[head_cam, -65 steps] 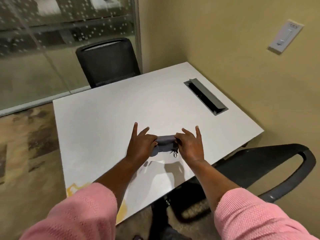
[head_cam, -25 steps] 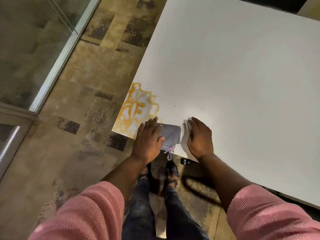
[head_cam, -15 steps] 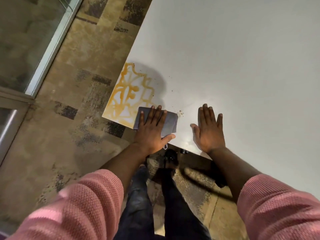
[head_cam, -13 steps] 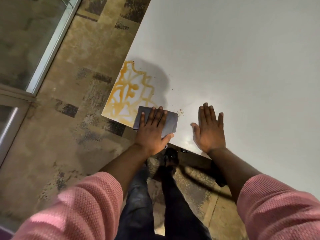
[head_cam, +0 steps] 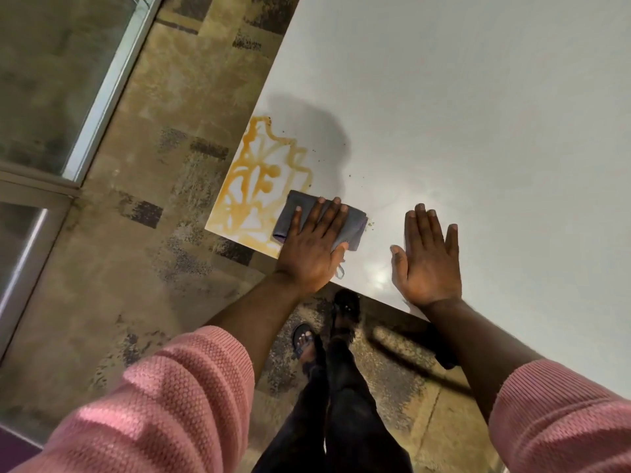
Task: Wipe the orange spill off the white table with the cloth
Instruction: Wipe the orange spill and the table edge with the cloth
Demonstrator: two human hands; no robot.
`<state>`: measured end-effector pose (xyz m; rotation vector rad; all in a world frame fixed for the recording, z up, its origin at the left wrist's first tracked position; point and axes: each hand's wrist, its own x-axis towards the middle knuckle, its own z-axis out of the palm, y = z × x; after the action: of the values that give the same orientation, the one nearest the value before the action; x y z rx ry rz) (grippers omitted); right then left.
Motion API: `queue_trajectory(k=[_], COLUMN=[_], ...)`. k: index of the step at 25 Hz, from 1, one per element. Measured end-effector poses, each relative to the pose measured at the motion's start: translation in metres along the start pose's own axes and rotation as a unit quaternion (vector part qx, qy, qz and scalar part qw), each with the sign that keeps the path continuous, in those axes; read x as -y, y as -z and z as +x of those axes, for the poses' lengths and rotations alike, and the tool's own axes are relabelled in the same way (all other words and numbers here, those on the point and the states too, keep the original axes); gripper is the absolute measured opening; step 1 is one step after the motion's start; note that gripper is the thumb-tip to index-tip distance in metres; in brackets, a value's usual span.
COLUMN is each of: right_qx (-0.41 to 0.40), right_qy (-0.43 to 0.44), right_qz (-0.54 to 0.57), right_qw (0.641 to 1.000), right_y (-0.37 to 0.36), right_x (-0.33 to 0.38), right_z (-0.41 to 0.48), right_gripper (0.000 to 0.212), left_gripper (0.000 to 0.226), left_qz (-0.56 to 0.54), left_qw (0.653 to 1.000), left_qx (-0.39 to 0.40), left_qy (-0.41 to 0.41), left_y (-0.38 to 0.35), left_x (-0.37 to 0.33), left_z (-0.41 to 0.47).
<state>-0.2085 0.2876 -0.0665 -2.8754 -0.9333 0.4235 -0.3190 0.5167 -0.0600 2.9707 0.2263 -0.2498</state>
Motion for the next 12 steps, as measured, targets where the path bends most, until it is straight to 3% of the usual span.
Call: queue_trajectory(k=[6,12], right_qx=[-0.022,-0.026], right_qy=[0.001,0.001], right_qz=[0.013,0.009], right_qw=[1.000,1.000], right_y=[-0.002,-0.003], right_x=[0.000,0.000], right_z=[0.000,0.002], right_gripper=[0.070,0.069], left_gripper=[0.071,0.067], left_qz=[-0.022,-0.023], left_qw=[1.000,1.000], left_qx=[-0.007,0.007], left_qy=[0.016,-0.013], left_y=[-0.012,-0.004], left_x=[-0.023,-0.029], left_z=[-0.046,-0.017])
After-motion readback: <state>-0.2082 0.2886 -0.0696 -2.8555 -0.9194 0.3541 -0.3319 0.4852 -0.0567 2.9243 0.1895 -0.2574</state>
